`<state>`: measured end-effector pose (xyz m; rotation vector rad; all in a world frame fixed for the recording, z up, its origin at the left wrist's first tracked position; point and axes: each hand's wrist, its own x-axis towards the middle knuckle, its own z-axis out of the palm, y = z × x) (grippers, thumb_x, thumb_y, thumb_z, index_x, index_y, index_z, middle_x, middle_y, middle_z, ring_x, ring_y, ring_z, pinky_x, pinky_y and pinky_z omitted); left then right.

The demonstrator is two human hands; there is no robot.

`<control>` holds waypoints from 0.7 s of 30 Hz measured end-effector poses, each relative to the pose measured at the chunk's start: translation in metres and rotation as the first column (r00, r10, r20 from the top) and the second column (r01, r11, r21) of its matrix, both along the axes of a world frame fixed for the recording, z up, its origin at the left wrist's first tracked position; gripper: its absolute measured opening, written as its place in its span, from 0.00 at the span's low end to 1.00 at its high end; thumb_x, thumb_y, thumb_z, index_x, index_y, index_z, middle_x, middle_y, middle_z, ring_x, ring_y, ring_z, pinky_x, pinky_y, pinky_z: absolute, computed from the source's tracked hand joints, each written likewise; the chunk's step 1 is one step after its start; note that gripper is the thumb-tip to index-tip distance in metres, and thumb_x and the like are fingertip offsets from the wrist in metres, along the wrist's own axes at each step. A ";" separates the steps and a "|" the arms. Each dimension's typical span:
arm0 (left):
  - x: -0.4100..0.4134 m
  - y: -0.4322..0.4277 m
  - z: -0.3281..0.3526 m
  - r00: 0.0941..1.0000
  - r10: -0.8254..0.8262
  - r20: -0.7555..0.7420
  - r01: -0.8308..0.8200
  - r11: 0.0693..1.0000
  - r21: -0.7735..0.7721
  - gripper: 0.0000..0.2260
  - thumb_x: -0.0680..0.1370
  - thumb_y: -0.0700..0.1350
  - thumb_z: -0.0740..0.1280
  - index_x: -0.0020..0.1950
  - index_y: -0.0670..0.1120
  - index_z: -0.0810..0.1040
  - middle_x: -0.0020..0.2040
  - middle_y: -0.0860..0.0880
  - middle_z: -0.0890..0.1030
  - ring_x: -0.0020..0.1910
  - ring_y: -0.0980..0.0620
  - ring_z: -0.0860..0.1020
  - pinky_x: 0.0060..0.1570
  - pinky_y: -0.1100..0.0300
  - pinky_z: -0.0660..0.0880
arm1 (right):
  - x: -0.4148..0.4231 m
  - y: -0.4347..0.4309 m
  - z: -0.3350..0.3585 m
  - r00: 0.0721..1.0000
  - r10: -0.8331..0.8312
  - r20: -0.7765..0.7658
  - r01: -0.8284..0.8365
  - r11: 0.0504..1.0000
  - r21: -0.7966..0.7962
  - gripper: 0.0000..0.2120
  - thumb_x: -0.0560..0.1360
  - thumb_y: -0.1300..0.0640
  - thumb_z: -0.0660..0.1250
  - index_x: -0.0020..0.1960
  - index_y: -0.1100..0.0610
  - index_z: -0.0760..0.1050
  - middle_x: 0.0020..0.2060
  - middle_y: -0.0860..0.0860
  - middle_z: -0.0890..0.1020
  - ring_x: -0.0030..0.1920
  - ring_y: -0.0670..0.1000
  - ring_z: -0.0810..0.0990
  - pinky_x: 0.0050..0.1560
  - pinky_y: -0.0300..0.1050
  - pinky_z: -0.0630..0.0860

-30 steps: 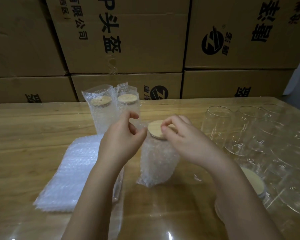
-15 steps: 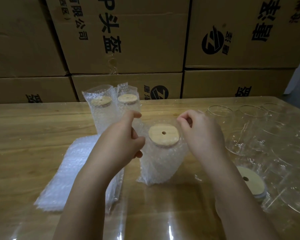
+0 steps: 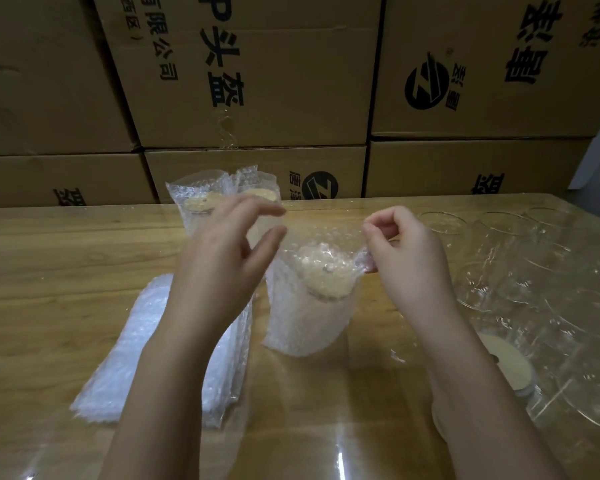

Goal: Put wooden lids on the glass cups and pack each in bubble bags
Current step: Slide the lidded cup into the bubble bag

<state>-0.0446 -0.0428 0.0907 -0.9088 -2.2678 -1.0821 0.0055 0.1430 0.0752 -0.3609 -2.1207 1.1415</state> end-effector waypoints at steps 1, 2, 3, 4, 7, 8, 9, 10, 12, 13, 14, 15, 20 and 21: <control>0.003 -0.001 0.002 0.996 -0.087 0.022 0.088 0.995 -0.048 0.14 0.76 0.60 0.61 0.56 0.56 0.77 0.49 0.64 0.76 0.31 0.60 0.74 0.35 0.68 0.70 | 0.000 0.001 -0.001 1.000 0.000 -0.005 0.000 1.000 -0.006 0.05 0.79 0.58 0.62 0.47 0.49 0.73 0.36 0.45 0.77 0.30 0.38 0.78 0.29 0.32 0.71; 0.006 -0.002 0.004 0.989 -0.128 0.066 0.135 0.984 -0.113 0.17 0.74 0.65 0.59 0.57 0.59 0.77 0.49 0.66 0.77 0.31 0.60 0.74 0.33 0.69 0.69 | 0.000 0.002 -0.001 1.000 0.002 -0.004 -0.002 1.000 -0.005 0.06 0.79 0.59 0.61 0.49 0.48 0.73 0.37 0.45 0.77 0.30 0.37 0.78 0.27 0.30 0.69; 0.007 -0.002 0.004 0.991 -0.118 0.071 0.130 0.971 -0.199 0.21 0.72 0.68 0.59 0.58 0.60 0.77 0.49 0.66 0.76 0.32 0.61 0.74 0.33 0.67 0.70 | 0.000 0.003 -0.001 1.000 0.008 0.005 -0.008 1.000 0.007 0.08 0.80 0.59 0.60 0.50 0.47 0.72 0.38 0.45 0.77 0.31 0.37 0.79 0.26 0.29 0.69; 0.007 -0.001 0.003 0.997 -0.067 0.025 0.071 0.953 -0.296 0.23 0.71 0.69 0.59 0.60 0.60 0.76 0.50 0.65 0.75 0.33 0.62 0.74 0.33 0.65 0.72 | 0.001 0.003 -0.001 1.000 0.022 0.019 -0.022 0.999 0.025 0.10 0.80 0.60 0.59 0.49 0.46 0.73 0.39 0.45 0.77 0.32 0.38 0.79 0.26 0.28 0.69; 0.005 0.001 -0.001 0.994 0.070 -0.079 -0.098 0.888 -0.450 0.24 0.72 0.64 0.61 0.67 0.59 0.71 0.51 0.59 0.69 0.39 0.62 0.73 0.35 0.65 0.72 | 0.004 0.001 0.003 0.992 0.114 0.048 -0.117 0.991 0.059 0.16 0.81 0.62 0.57 0.41 0.45 0.75 0.44 0.45 0.75 0.34 0.39 0.80 0.30 0.30 0.72; 0.004 0.001 -0.001 0.993 0.091 -0.073 -0.115 0.869 -0.481 0.23 0.73 0.63 0.62 0.67 0.59 0.71 0.50 0.58 0.68 0.41 0.60 0.74 0.36 0.64 0.72 | 0.005 0.000 0.004 0.988 0.145 0.055 -0.149 0.986 0.073 0.18 0.81 0.62 0.57 0.40 0.45 0.75 0.44 0.43 0.74 0.35 0.40 0.81 0.33 0.33 0.73; 0.003 0.001 -0.002 0.992 0.104 -0.069 -0.125 0.854 -0.504 0.21 0.74 0.62 0.63 0.65 0.58 0.72 0.50 0.57 0.67 0.41 0.59 0.73 0.35 0.65 0.71 | 0.006 0.000 0.005 0.984 0.167 0.066 -0.173 0.980 0.098 0.18 0.81 0.62 0.57 0.40 0.45 0.75 0.44 0.43 0.73 0.36 0.41 0.81 0.35 0.36 0.75; 0.002 0.000 -0.002 0.991 0.114 -0.071 -0.134 0.846 -0.516 0.19 0.74 0.61 0.65 0.63 0.58 0.73 0.49 0.56 0.66 0.39 0.59 0.72 0.33 0.67 0.68 | 0.007 -0.001 0.006 0.980 0.184 0.080 -0.193 0.972 0.135 0.17 0.81 0.61 0.57 0.40 0.45 0.76 0.44 0.43 0.73 0.36 0.43 0.81 0.36 0.39 0.75; 0.001 -0.004 -0.003 0.992 0.092 -0.086 -0.123 0.860 -0.495 0.21 0.72 0.62 0.65 0.63 0.58 0.72 0.53 0.57 0.66 0.37 0.61 0.71 0.31 0.69 0.65 | 0.008 -0.002 0.007 0.969 0.213 0.125 -0.237 0.945 0.224 0.15 0.80 0.61 0.58 0.43 0.47 0.77 0.44 0.44 0.73 0.36 0.44 0.77 0.33 0.40 0.71; 0.002 -0.005 -0.002 0.995 0.057 -0.080 -0.088 0.875 -0.477 0.23 0.71 0.63 0.64 0.65 0.59 0.70 0.56 0.59 0.67 0.37 0.63 0.72 0.31 0.70 0.65 | 0.009 -0.003 0.008 0.963 0.227 0.145 -0.258 0.932 0.254 0.14 0.80 0.61 0.58 0.44 0.47 0.78 0.44 0.44 0.73 0.34 0.43 0.74 0.32 0.38 0.69; 0.003 -0.006 -0.001 0.998 0.012 -0.055 -0.036 0.886 -0.462 0.25 0.70 0.64 0.63 0.66 0.60 0.68 0.59 0.62 0.68 0.37 0.66 0.72 0.32 0.70 0.64 | 0.010 -0.003 0.008 0.959 0.239 0.155 -0.274 0.923 0.269 0.13 0.80 0.61 0.58 0.45 0.48 0.78 0.44 0.44 0.73 0.34 0.42 0.72 0.32 0.37 0.67; 0.004 -0.006 0.000 0.999 -0.026 -0.018 0.015 0.891 -0.454 0.26 0.70 0.64 0.63 0.67 0.61 0.66 0.60 0.64 0.70 0.38 0.70 0.72 0.33 0.69 0.64 | 0.010 -0.004 0.009 0.956 0.251 0.154 -0.285 0.919 0.271 0.12 0.79 0.60 0.58 0.46 0.48 0.79 0.43 0.43 0.73 0.34 0.41 0.72 0.32 0.36 0.65; 0.006 -0.001 0.000 0.994 0.079 -0.079 -0.108 0.862 -0.494 0.24 0.73 0.61 0.63 0.67 0.57 0.69 0.52 0.57 0.70 0.45 0.59 0.77 0.35 0.62 0.73 | 0.012 -0.002 0.009 0.955 0.173 0.241 -0.263 0.869 0.420 0.13 0.79 0.63 0.56 0.52 0.52 0.78 0.46 0.45 0.72 0.42 0.45 0.75 0.39 0.46 0.72; 0.006 -0.001 0.001 0.989 0.104 -0.103 -0.141 0.864 -0.483 0.20 0.74 0.59 0.63 0.64 0.54 0.73 0.51 0.56 0.69 0.45 0.54 0.78 0.35 0.61 0.74 | 0.012 0.000 0.008 0.950 0.111 0.291 -0.250 0.829 0.500 0.14 0.78 0.65 0.56 0.54 0.53 0.77 0.47 0.46 0.71 0.45 0.49 0.75 0.41 0.49 0.73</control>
